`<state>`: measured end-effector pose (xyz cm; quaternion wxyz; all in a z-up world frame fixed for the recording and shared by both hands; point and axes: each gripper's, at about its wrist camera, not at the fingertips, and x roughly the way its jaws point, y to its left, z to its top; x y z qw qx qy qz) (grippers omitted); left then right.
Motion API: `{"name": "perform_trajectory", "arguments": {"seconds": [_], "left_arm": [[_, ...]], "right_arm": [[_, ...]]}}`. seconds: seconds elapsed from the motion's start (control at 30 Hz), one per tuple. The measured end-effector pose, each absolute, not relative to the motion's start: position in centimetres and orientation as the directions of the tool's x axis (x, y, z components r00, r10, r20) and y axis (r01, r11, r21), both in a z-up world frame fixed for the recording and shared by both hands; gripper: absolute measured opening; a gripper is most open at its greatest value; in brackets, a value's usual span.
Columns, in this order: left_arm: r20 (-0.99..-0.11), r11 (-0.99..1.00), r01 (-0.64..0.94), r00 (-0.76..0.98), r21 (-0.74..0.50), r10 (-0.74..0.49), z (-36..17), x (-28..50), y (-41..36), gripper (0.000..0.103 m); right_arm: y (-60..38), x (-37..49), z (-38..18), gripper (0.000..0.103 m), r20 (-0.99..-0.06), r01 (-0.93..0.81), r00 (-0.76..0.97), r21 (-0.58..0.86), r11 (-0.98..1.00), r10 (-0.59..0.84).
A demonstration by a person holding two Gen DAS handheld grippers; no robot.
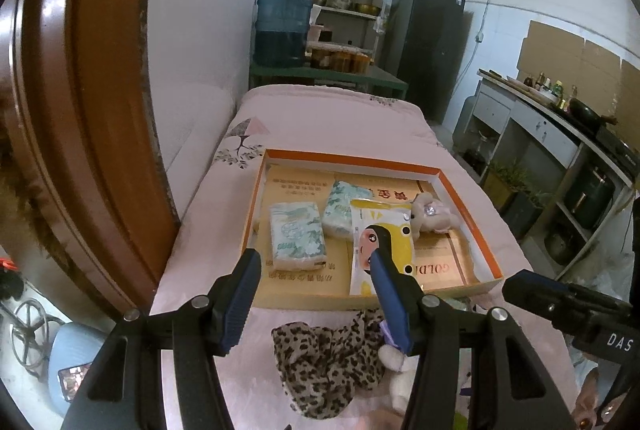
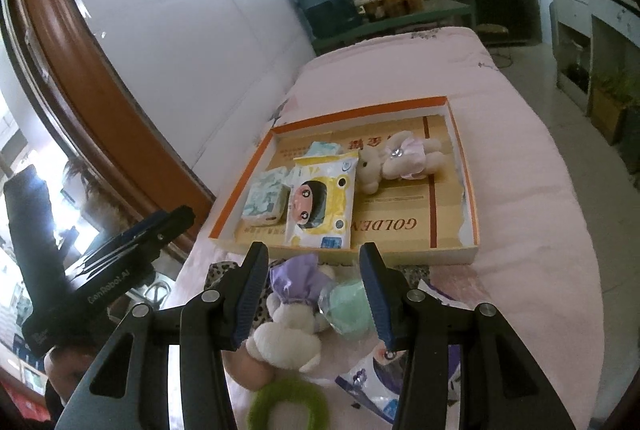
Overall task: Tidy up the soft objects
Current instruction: 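Withdraw both tools from the box back over the remaining items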
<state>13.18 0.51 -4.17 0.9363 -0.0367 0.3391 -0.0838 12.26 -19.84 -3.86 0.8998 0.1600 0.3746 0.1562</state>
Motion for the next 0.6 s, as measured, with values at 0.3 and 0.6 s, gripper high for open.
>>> {"name": "perform_trajectory", "arguments": {"seconds": [0.3, 0.6], "left_arm": [[-0.618, 0.981, 0.136, 0.762, -0.137, -0.192, -3.8, 11.5, 1.2, 0.057], [-0.609, 0.977, 0.139, 0.765, -0.159, -0.208, -4.4, 9.3, 2.2, 0.057]], "right_arm": [[-20.5, 10.1, -3.7, 0.049, -0.632, -0.14, 0.678, 0.391, 0.909, 0.376], [-20.8, 7.6, -3.5, 0.049, -0.632, -0.128, 0.688, 0.38, 0.916, 0.358]]}}
